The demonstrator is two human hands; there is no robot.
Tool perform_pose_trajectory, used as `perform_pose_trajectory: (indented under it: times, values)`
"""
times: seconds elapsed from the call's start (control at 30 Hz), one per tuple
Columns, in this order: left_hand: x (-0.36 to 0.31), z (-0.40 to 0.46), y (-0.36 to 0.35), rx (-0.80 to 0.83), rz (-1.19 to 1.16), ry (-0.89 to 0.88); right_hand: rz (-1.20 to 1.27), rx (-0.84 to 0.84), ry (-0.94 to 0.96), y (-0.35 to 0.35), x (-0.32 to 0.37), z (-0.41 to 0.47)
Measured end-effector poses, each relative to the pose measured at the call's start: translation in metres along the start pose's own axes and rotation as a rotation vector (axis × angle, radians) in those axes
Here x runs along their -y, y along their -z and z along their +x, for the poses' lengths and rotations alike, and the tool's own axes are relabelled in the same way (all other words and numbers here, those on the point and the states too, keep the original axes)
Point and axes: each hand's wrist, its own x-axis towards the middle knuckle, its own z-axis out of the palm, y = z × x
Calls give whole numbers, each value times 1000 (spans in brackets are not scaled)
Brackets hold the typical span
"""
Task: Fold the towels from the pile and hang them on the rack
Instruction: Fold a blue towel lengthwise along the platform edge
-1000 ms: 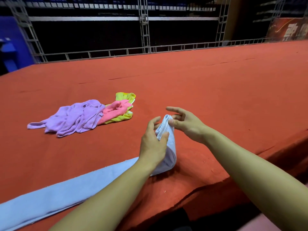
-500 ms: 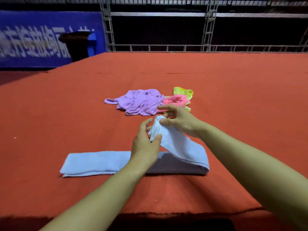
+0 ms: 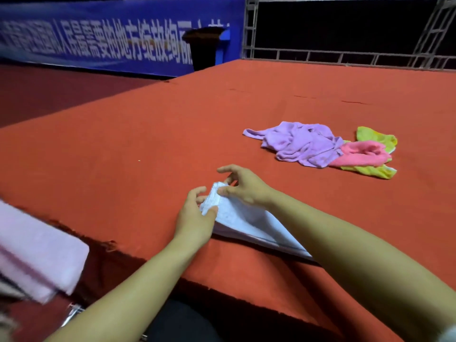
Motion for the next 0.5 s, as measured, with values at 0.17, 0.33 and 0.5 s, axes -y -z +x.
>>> perform_pose_trajectory:
  times: [0.17,0.33,0.5]
  values:
    - [32,17,27,-5,124,73,-198,62,-33,-52,-8,27]
    - [35,9,27,-92,573,-130,-387,-44,-12,-48,-12,9]
    - [26,21,19,147,698,-502,-609,-205,-77,-25,-10,-55]
